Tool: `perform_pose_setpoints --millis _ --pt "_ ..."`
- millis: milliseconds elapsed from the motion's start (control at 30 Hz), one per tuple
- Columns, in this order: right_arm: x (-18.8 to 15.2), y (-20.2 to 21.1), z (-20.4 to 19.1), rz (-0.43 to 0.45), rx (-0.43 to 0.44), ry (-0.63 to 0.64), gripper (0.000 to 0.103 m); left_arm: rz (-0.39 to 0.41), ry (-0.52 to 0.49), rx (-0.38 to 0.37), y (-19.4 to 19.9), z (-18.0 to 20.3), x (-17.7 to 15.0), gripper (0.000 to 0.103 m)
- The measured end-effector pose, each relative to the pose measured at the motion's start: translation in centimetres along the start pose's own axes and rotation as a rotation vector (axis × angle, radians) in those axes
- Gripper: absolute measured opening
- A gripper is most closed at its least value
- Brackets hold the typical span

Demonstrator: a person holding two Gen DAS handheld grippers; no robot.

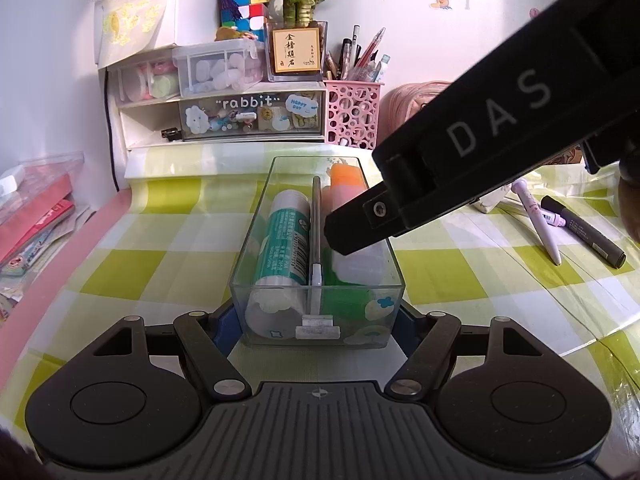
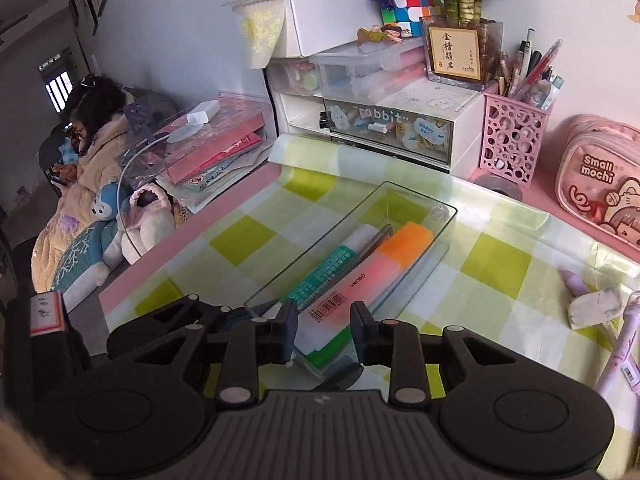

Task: Organize stationery
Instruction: 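Move the right gripper to the lavender figure-topped pen and grasp it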

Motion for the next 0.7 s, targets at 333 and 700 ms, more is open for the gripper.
perform_pose_setpoints --millis 333,700 --pt "-0.5 3.0 4.8 0.084 -0.026 -0.230 0.010 0.013 0.021 -0.023 0.0 -0.5 0.0 0.072" --pt "-4.5 6.3 17.1 0.140 -0.337 -0.532 0.010 0.011 0.033 0.023 1.0 0.0 -0.9 0.073"
Point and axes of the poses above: each gripper's, at about its wrist camera, not at the fingertips, and y roughly against the way its jaws point, z to its right, x to its top, the point moved 7 cm from there along -y, roughly the way its jaws point, and after that the axes turned 7 degrees about -x, right-handed, at the moved point
